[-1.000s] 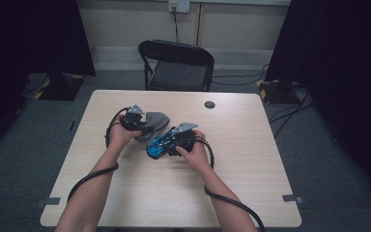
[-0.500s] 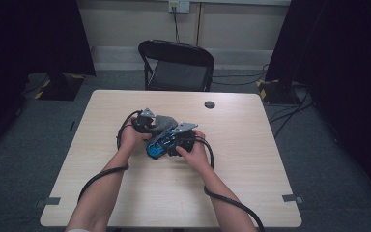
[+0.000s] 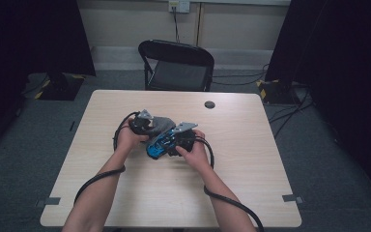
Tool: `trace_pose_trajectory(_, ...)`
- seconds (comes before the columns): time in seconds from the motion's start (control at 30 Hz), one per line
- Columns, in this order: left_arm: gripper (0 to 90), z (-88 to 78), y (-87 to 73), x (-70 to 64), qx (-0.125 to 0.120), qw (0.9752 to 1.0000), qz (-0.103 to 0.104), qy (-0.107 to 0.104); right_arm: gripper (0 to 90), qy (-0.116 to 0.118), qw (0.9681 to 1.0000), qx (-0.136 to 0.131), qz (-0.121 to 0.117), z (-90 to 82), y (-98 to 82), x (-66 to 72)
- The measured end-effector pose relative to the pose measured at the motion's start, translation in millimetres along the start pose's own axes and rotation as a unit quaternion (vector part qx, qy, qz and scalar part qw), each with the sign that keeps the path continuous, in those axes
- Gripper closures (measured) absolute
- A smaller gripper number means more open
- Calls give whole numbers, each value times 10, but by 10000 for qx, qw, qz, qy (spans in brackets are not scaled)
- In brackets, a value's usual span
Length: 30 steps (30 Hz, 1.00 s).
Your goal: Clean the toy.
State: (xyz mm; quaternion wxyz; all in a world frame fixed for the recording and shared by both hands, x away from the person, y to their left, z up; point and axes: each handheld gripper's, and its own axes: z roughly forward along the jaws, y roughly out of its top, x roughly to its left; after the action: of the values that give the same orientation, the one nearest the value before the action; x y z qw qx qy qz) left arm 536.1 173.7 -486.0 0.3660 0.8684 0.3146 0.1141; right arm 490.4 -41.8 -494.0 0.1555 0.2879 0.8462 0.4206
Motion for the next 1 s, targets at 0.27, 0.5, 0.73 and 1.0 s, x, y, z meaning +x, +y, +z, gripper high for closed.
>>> trace_pose_trajectory(0.27,716,-93,-75,-1,29,10000,30,-33,176,29,10000,9,-33,3,6,14)
trace_pose_trajectory(0.5,716,-192,-181,29,11,9999,-104,-54,175,22,10000,14,-30,3,7,14)
trace_pose_trajectory(0.73,714,-327,-297,4,55,9999,-104,13,176,21,10000,54,-33,2,16,12)
trace_pose_trajectory(1.0,710,-472,-461,-27,-30,9996,-285,34,176,17,10000,57,-37,3,17,18)
